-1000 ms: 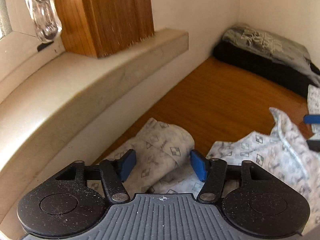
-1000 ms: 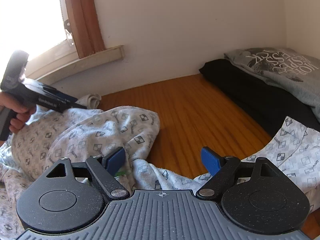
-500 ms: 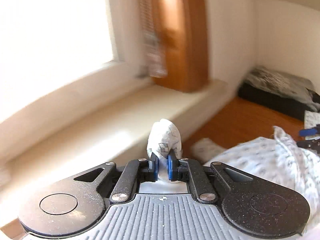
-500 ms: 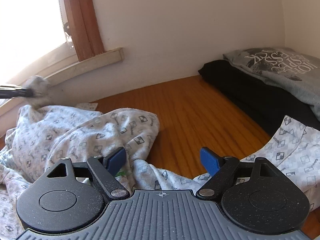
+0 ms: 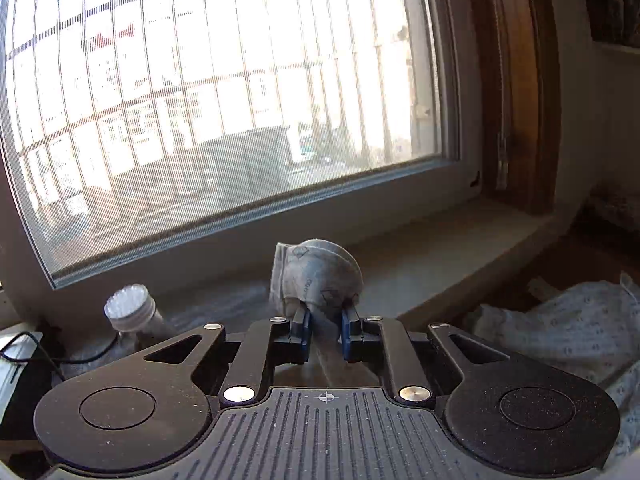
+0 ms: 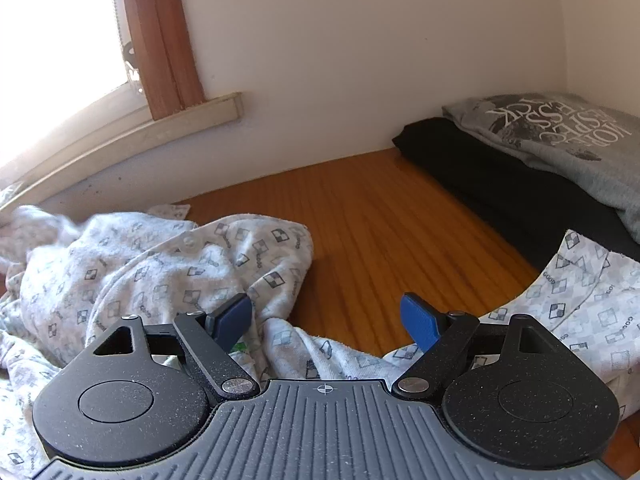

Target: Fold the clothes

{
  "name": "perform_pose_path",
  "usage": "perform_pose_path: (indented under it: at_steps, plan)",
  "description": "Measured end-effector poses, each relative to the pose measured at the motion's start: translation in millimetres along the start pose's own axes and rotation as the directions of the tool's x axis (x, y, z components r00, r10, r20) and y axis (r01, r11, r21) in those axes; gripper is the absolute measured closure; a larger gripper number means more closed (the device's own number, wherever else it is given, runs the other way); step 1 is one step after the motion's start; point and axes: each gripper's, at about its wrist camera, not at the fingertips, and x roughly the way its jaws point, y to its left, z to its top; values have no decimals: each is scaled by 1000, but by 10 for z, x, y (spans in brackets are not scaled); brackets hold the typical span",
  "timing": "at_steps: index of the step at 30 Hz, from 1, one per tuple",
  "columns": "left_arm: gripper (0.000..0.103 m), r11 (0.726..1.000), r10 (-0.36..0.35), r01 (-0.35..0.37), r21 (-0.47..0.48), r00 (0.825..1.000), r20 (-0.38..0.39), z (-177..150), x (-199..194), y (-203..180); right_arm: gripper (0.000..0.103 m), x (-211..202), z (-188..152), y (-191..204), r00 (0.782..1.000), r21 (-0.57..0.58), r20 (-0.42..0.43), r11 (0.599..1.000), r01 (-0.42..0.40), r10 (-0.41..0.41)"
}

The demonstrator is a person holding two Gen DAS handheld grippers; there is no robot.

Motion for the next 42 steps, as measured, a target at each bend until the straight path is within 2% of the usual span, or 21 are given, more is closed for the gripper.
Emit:
perform_pose_path:
  at_steps: [3,5,6,8,11,15,19,21,23,25,28,30,31,32,33,35,37,42]
  plan:
    - [61,999,-33,33,10,999,-1,-38,89,-154,22,-5,-3,3,1000,-1,0,1000,0,0]
    - [57,997,-67,67,25,998,-3,-42,167,-306,22,-10,-5,-4,1000,4,2,1000,-3,3]
    - [52,996,-84,84,34,996,-5,-43,210,-390,22,-12,-5,-7,1000,6,3,1000,-4,4]
    - [47,989,-129,130,67,992,-16,-21,356,-653,22,-18,-8,-10,1000,8,6,1000,-7,7]
    - [47,972,-211,213,102,977,-39,33,608,-1070,22,-33,-13,-33,1000,16,16,1000,-15,15]
    - [47,937,-307,317,145,948,-89,126,1056,-1743,22,-57,-18,-54,999,32,31,999,-24,23]
    - [47,907,-377,396,141,915,-146,192,1432,-2272,22,-63,-17,-49,999,34,36,999,-30,28]
    - [47,889,-414,440,126,891,-187,190,1591,-2476,22,-64,-16,-59,999,38,35,998,-42,41]
    - [44,868,-454,484,111,864,-218,122,1618,-2611,22,-76,-20,-80,998,47,40,997,-56,54]
    - [33,852,-475,509,124,850,-229,11,1626,-2618,22,-81,-21,-96,997,56,40,996,-65,63]
    - [32,826,-505,546,141,827,-248,-155,1639,-2629,22,-70,-10,-101,997,63,35,996,-70,68]
    - [36,809,-523,568,151,813,-258,-257,1646,-2635,22,-73,-15,-113,997,64,40,995,-70,67]
    - [40,808,-525,569,152,813,-252,-269,1644,-2633,22,-75,-17,-118,997,65,42,996,-66,63]
    - [54,807,-528,571,153,813,-247,-281,1641,-2632,22,-73,-17,-125,997,65,42,996,-66,63]
    - [78,807,-529,570,157,814,-239,-293,1623,-2630,22,-68,-16,-138,997,64,37,995,-74,72]
    - [92,811,-519,555,186,829,-211,-320,1475,-2622,22,-41,8,-152,995,53,7,994,-100,99]
    - [94,813,-511,541,215,840,-183,-343,1319,-2612,22,-46,48,-117,995,10,-10,995,-103,103]
    - [96,792,-533,545,276,837,-125,-498,784,-2544,22,-65,195,-28,993,27,12,993,-115,115]
